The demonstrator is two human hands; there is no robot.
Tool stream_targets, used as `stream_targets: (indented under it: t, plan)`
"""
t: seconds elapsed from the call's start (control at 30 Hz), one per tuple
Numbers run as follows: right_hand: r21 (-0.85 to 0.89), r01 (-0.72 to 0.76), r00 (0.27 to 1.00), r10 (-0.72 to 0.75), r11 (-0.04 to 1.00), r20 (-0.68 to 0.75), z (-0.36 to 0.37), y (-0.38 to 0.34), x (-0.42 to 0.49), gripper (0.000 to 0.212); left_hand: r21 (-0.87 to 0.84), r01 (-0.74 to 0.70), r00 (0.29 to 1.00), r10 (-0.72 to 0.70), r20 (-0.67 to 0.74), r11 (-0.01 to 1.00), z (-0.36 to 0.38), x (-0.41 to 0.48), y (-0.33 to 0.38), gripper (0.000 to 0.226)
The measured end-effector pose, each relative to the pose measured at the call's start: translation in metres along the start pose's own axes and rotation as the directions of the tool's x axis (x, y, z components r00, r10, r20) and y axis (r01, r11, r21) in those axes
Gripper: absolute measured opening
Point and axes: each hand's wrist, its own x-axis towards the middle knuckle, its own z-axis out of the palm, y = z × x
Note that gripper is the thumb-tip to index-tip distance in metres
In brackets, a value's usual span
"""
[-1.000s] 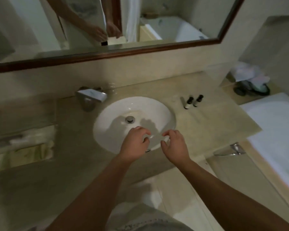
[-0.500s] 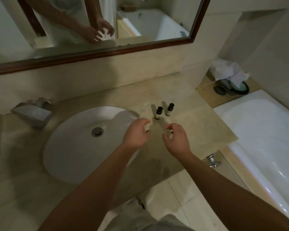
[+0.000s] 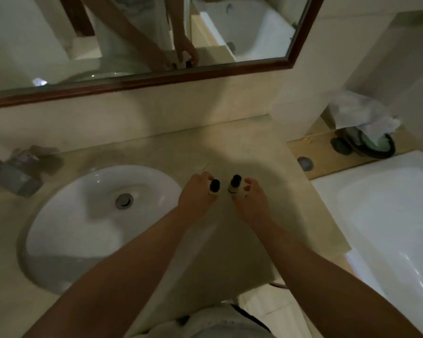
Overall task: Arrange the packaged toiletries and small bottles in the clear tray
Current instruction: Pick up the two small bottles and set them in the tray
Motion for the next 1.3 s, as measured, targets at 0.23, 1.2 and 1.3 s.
stream_targets:
  t: [0.23,1.2,1.3]
  plan:
    - [0.009,0.074,0.978,-0.074,0.997,0.196,-0.004,0.008,0.046,0.031,0.074,0.147,0.988,-0.143,-0.062,0.986,0.014,0.011,0.023,0.025]
    - [0.206,0.645,0.488,-0.604,0.736,0.630,0.256,-0.236,-0.291,0.016,-0.297,0.402,0.705,-0.500,-0.503,0.866,-0.241,-0.383,-0.296,0.032]
    - [0.192,0.684,0.455,-0.617,0.704,0.642,0.279,-0.258,-0.309,0.016,-0.261,0.410,0.707,-0.485,-0.516,0.874,-0.265,-0.395,-0.324,0.028]
